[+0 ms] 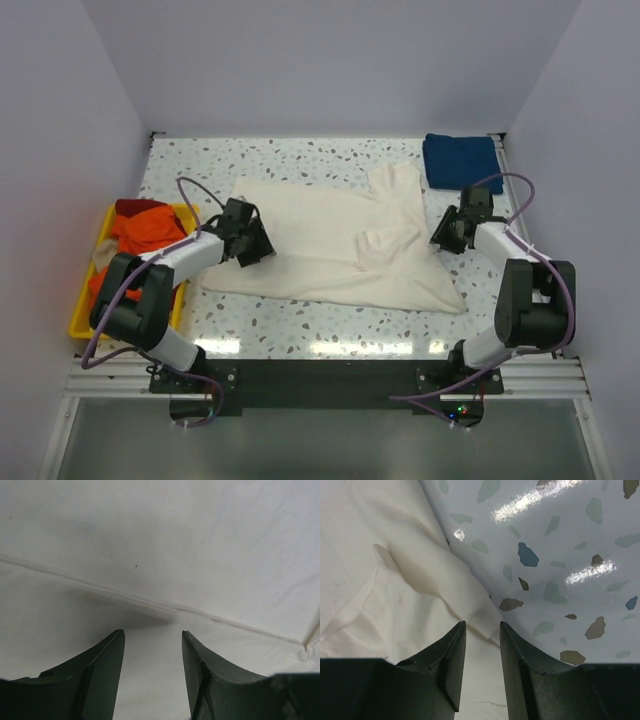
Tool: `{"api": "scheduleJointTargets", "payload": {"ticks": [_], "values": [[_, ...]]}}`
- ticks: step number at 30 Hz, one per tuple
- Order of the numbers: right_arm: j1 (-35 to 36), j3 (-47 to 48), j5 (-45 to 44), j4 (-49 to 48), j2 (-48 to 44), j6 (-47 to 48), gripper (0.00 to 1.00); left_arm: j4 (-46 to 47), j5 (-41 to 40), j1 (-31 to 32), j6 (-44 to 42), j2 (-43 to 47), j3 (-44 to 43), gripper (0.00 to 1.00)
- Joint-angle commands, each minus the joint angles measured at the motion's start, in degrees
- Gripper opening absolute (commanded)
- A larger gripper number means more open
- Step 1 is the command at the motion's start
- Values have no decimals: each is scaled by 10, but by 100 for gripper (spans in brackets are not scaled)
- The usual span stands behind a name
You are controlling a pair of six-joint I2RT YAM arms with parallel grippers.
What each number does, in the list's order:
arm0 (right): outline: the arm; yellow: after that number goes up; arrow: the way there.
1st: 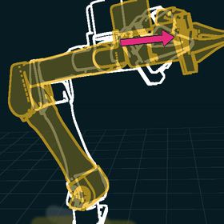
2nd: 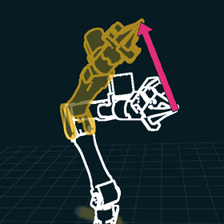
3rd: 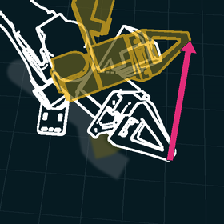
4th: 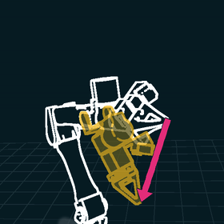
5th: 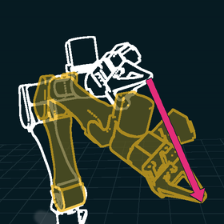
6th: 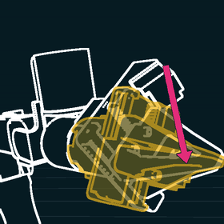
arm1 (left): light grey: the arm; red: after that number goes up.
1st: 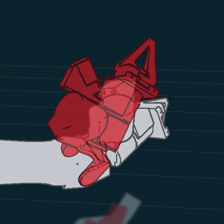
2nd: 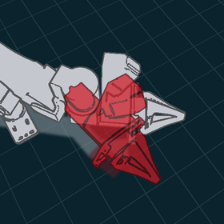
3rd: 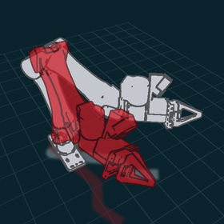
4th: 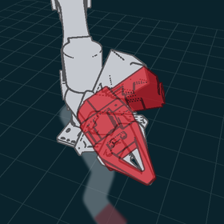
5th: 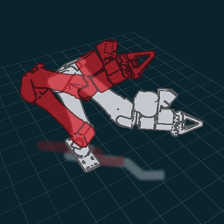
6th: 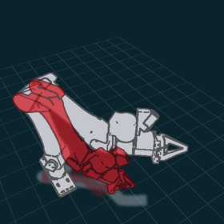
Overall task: Fold and stack the t-shirts
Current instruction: Fold the tshirt
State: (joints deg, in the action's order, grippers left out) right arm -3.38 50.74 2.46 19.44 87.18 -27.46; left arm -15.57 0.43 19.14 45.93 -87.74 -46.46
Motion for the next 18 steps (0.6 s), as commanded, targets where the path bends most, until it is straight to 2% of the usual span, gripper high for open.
{"api": "scheduleJointTargets", "payload": {"ticks": [1,9,12,13,18], "values": [[4,14,-23,-22,17,19,37,32,31,-4,3,-18,8,54],[6,16,0,-45,58,16,36,13,33,-10,12,-41,29,53],[7,16,-4,-49,61,16,27,9,35,-19,14,-49,36,52],[7,20,-11,-40,59,17,18,9,35,-21,14,-50,37,51],[7,43,-46,-9,47,22,4,8,34,-23,15,-58,42,50]]}}
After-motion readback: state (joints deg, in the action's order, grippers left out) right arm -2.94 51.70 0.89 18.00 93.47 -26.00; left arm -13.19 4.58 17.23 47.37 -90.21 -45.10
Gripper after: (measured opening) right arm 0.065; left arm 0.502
